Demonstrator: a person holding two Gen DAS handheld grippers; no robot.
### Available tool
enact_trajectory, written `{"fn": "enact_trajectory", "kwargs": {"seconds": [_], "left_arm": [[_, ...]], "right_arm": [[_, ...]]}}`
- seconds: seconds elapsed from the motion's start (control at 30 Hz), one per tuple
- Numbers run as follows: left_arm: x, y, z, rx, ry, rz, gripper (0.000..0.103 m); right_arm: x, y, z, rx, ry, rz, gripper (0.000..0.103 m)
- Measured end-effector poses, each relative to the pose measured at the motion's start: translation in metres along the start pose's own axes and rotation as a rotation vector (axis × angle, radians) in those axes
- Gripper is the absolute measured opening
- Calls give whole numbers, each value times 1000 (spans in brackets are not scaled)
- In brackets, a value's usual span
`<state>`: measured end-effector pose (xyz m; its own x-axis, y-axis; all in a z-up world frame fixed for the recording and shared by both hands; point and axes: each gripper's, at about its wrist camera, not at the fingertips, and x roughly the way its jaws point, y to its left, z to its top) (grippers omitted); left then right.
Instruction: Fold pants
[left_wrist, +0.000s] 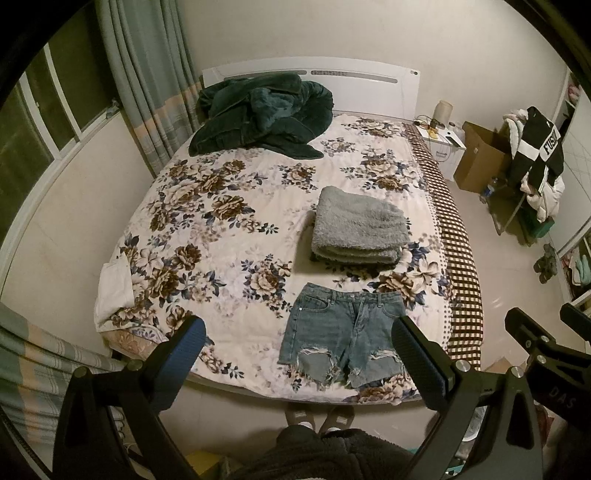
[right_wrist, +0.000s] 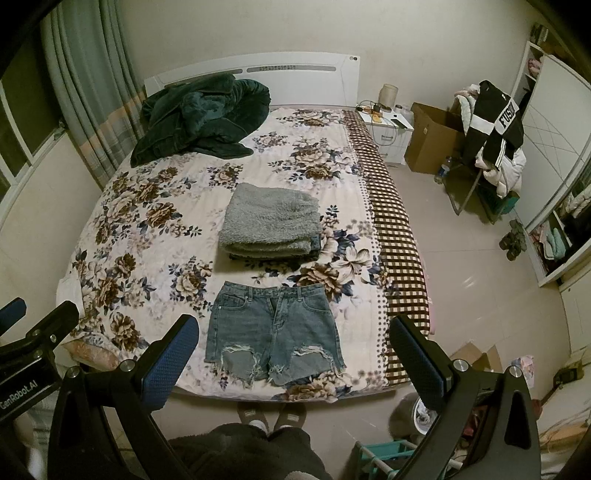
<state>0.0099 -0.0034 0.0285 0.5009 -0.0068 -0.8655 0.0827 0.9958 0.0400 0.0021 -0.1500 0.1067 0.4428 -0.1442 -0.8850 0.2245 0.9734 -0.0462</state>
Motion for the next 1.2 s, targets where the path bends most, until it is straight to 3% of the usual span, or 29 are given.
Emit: {"fn": "enact_trajectory", "kwargs": {"seconds": [0.2, 0.3, 0.47, 0.6, 0.77, 0.9, 0.97, 1.03, 1.2], "left_arm": [[1, 1, -3, 2, -7, 4, 103], [7, -1, 7, 9, -37, 40, 103], [60, -6, 22, 24, -56, 115, 103], [143, -16, 7, 33, 15, 160, 103], [241, -65, -23, 25, 179, 176, 103], [307, -116, -65, 17, 254, 196, 103], [343, -146, -92, 7, 298, 210, 103], [377, -180, -118, 0, 356, 206, 103], [448, -258, -175, -39, 475, 114, 103]], "right_arm": [[1, -1, -1, 1, 2, 1, 103], [6, 2, -1, 10, 9, -8, 103], [53, -5, 3, 31, 13, -17, 103], [135, -30, -1, 25, 103, -8, 103], [249, -76, -21, 44, 236, 33, 103], [351, -130, -40, 108, 361, 137, 86], [398, -154, -49, 105, 407, 173, 86], [450, -181, -59, 86, 455, 188, 86], [561, -242, -84, 18, 569, 161, 86]]}}
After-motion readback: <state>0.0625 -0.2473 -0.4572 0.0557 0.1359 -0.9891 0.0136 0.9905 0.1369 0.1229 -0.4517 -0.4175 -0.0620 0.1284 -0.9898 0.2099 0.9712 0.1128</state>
